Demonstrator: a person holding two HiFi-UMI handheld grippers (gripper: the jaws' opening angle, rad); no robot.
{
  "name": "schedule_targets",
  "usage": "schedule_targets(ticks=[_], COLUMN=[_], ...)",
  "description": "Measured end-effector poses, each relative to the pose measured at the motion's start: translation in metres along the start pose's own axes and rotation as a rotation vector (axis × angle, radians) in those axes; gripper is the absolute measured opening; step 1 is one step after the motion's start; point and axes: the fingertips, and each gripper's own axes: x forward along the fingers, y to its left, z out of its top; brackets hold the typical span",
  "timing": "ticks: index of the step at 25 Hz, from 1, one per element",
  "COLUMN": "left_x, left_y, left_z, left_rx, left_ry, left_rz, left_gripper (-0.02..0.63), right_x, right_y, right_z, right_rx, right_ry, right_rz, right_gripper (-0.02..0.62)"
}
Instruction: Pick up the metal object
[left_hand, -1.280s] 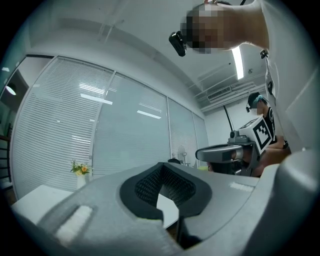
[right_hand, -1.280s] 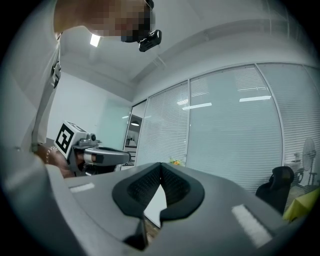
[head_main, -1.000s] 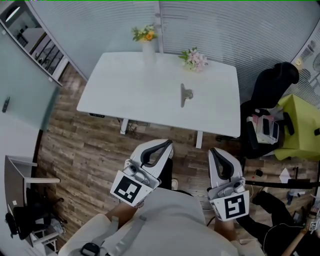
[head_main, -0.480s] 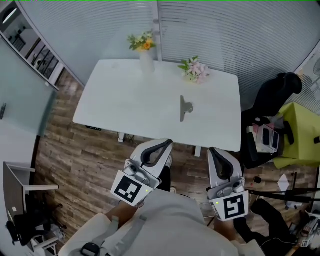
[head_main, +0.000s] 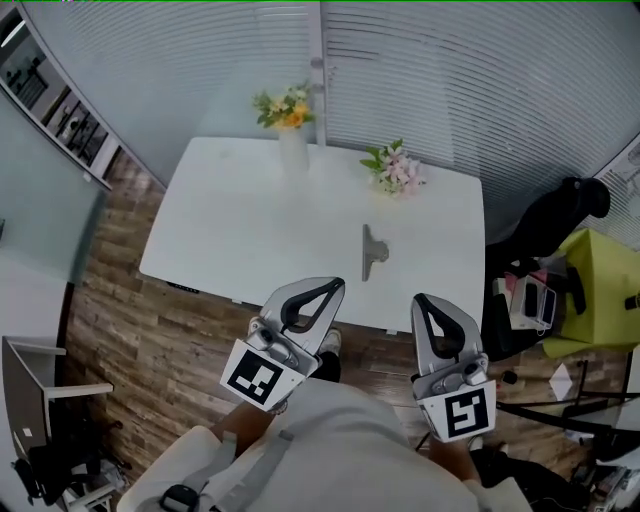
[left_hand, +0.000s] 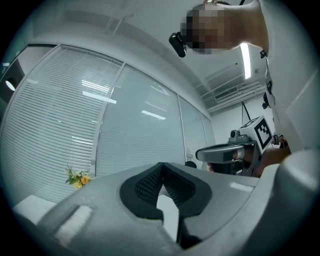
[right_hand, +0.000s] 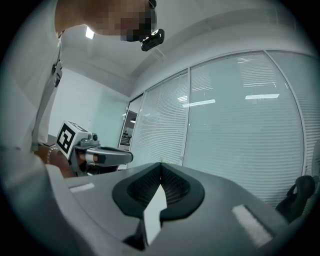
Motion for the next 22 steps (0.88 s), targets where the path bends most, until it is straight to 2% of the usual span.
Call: schedule_targets(ticks=[13, 22], left_x=[0.067, 0.083], left_y=[0.082, 0.109], left_z=[-0.012, -0.022], left_rx=[-0.013, -0.025], left_ry=[-0.007, 0.000], left_rz=[-0.047, -0.053], left_gripper=[0.006, 0.006], right_x=[0.095, 0.127], right_y=[-0.045, -0.056], right_z=[-0.009, -0.020], right_rx=[-0.005, 0.010], right_ry=[0.016, 0.028], right_rz=[-0.022, -0.031], right_gripper=[0.003, 0.003])
